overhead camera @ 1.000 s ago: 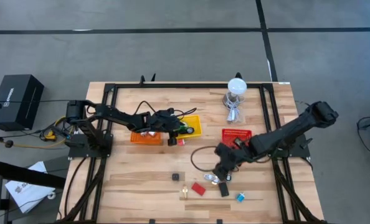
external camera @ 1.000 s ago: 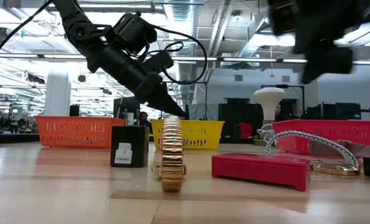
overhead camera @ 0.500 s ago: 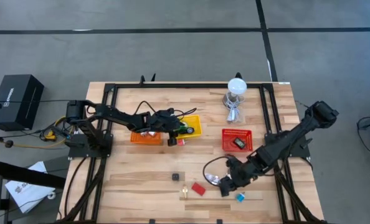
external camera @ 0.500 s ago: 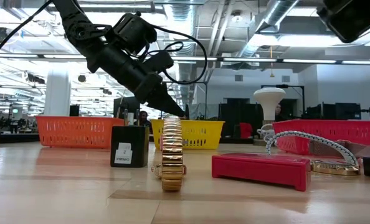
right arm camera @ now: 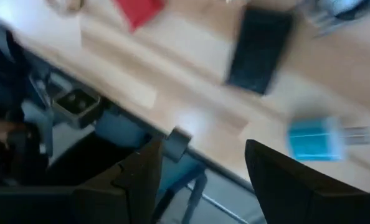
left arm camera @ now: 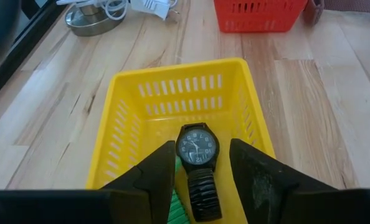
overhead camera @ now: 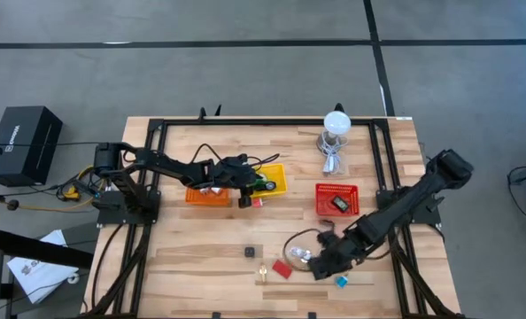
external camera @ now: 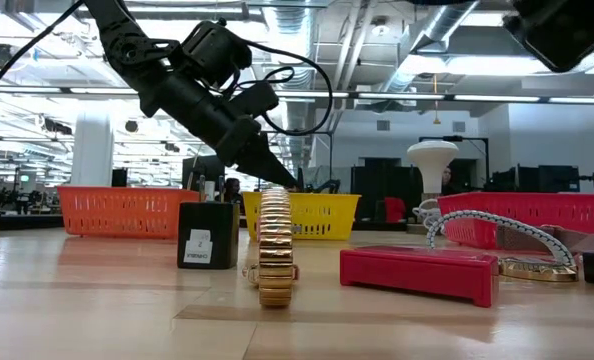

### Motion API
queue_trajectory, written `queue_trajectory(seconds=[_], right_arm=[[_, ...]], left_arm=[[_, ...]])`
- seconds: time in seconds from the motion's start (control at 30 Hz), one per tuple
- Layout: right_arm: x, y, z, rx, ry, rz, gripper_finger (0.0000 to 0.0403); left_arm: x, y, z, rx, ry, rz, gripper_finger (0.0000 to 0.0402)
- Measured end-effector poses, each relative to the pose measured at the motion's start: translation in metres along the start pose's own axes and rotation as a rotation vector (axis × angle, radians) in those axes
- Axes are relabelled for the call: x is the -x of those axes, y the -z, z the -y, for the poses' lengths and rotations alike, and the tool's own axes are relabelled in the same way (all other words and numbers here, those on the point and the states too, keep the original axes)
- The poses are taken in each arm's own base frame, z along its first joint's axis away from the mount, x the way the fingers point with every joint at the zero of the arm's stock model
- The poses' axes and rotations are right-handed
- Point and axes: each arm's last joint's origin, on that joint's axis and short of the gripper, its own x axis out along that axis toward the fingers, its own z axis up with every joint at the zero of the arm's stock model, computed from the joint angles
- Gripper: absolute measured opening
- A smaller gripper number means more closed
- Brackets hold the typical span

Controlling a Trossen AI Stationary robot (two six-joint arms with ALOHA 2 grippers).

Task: Pick & Place Office items
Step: Put the black digital clock into the red bin

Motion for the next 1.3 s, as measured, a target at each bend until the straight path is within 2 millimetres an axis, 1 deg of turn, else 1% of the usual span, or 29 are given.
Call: queue_trajectory(seconds=[0.13, 0.23, 0.37, 0.47, 0.6, 0.73, 0.83, 0.97, 1.3], right_arm=[[-0.02, -0.006, -0.017, 0.076, 0.103, -0.009, 0.0219], [-0.021, -0.01, -0.032, 0.104, 0.152, -0.002, 0.0219], [-0.031, -0.018, -0.035, 0.034, 0.286, 0.022, 0.0219], [-0.043, -0.02, -0.04, 0.027, 0.308, -0.021, 0.0219], [-0.059, -0.025, -0.042, 0.046, 0.349, -0.04, 0.0219], [-0.065, -0.031, -0.039, 0.041, 0.399, -0.036, 0.0219], [-0.063, -0.032, -0.035, 0.029, 0.444, -0.02, 0.0219], [-0.063, -0.034, -0.035, 0.029, 0.437, 0.017, 0.0219], [-0.063, -0.034, -0.036, 0.016, 0.432, 0.026, 0.0219]], left_arm=[[0.0, -0.001, 0.0, 0.03, -0.004, 0.007, 0.0145], [0.0, -0.001, 0.0, 0.032, -0.005, 0.011, 0.0145], [0.0, -0.001, 0.0, 0.032, -0.005, 0.012, 0.0145], [0.0, -0.001, 0.0, 0.032, -0.005, 0.013, 0.0145], [0.0, -0.001, 0.0, 0.032, -0.004, 0.012, 0.0145], [0.0, -0.001, 0.0, 0.032, -0.004, 0.013, 0.0145], [0.0, -0.001, 0.0, 0.032, 0.0, 0.013, 0.0145], [0.0, -0.001, 0.0, 0.032, 0.0, 0.013, 0.0145], [0.0, -0.001, 0.0, 0.032, -0.001, 0.013, 0.0145]])
